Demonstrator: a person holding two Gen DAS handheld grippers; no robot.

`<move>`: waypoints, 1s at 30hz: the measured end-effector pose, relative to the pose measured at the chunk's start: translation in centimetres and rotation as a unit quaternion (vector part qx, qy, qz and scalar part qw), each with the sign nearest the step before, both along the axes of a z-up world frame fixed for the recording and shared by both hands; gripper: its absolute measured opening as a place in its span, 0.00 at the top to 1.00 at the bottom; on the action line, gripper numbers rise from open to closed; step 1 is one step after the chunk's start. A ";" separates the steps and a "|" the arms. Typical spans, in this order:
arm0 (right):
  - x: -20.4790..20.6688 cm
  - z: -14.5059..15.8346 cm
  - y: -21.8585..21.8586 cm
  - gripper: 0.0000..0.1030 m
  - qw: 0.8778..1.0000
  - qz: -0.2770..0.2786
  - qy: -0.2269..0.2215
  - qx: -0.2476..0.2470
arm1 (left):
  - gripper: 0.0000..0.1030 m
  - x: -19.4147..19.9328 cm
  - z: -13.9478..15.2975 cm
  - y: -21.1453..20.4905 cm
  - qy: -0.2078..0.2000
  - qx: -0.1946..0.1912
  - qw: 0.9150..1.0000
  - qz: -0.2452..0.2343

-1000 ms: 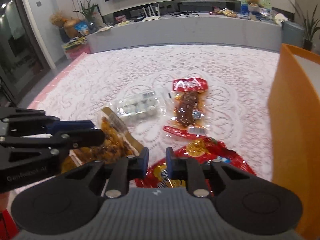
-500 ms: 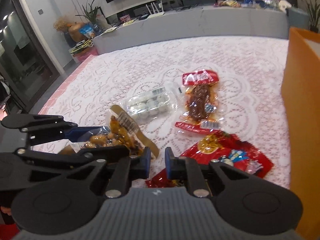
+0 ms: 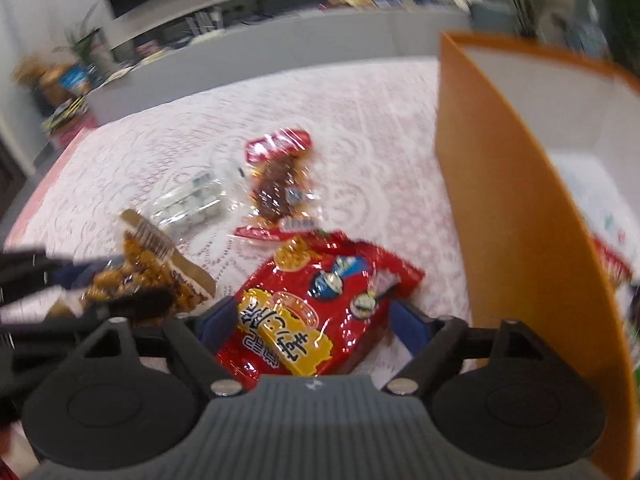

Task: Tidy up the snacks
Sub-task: 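Grasp the red chip bag with the right tool while the left tool holds the peanut bag, then carry the peanut bag and red chip bag over the box with both tools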

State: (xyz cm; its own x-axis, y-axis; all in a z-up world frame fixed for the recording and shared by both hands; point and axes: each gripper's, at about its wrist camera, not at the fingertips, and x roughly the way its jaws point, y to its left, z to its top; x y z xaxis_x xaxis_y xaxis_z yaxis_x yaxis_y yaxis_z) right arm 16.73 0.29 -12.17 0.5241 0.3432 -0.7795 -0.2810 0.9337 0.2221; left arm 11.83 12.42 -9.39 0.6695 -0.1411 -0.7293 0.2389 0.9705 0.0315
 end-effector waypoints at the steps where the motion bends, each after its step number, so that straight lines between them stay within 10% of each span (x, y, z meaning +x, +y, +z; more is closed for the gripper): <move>1: 0.3 -0.3 -0.2 0.18 1.000 -0.010 0.015 0.012 | 0.60 0.1 -0.3 -0.1 0.005 0.001 1.000 0.001; 19: 1.5 -1.5 2.4 0.06 1.000 0.000 0.017 -0.010 | 0.71 -0.5 -0.1 -0.4 0.007 -0.003 1.000 0.021; 30: 0.6 -1.2 2.4 0.28 0.999 0.027 0.000 -0.043 | 0.71 -0.6 0.2 0.1 0.004 -0.016 0.999 0.031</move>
State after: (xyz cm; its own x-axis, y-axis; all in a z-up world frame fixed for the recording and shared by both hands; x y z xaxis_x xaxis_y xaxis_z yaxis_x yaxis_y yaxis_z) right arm 17.32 2.67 -13.40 0.5064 0.3021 -0.8077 -0.3309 0.9330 0.1415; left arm 11.23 12.47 -9.23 0.6719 -0.1231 -0.7304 0.1782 0.9840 -0.0019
